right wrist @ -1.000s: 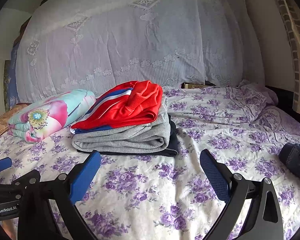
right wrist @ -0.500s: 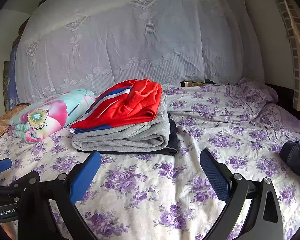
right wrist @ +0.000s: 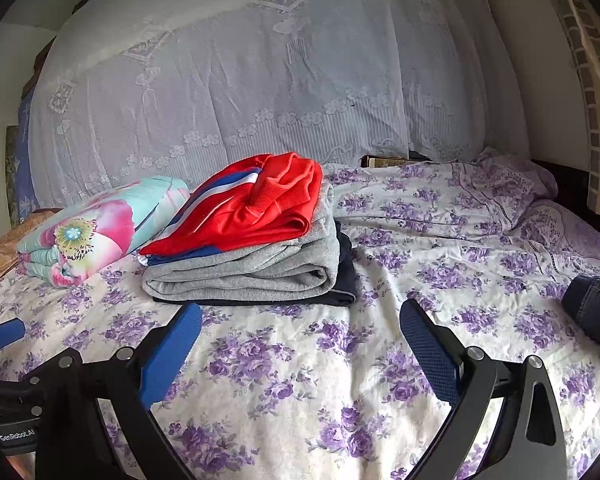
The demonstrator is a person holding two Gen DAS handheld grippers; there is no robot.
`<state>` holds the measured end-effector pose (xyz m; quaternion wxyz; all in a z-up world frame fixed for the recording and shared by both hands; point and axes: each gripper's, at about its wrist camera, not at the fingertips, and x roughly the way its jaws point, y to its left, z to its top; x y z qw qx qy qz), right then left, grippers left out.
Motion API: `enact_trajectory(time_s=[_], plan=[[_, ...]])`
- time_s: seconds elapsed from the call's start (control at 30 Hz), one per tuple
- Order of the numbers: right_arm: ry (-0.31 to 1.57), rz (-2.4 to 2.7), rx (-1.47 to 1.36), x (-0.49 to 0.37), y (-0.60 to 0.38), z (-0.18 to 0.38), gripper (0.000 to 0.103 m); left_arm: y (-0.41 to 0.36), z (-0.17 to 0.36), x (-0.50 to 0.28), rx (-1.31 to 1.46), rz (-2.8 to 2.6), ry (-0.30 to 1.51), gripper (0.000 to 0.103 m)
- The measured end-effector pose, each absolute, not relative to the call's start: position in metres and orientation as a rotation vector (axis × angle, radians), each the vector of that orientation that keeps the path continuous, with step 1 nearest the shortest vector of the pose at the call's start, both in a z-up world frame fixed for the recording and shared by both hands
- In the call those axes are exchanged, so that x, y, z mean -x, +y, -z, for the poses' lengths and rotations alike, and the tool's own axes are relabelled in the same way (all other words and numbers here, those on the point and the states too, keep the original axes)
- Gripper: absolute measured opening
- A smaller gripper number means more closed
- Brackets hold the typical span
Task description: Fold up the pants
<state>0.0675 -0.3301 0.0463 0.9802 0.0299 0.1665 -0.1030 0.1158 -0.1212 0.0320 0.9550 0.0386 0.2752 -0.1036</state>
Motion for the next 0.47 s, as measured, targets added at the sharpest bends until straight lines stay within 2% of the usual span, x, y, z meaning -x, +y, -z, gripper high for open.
enact_trajectory(time_s=[0.47], plan=[[0.343,0.207,-0.074,-0.0684,-0.3317,-0.0457,0.099,-0.1168,-0.0342,-0.1141,-0.061,0.197,0.541,0.098]])
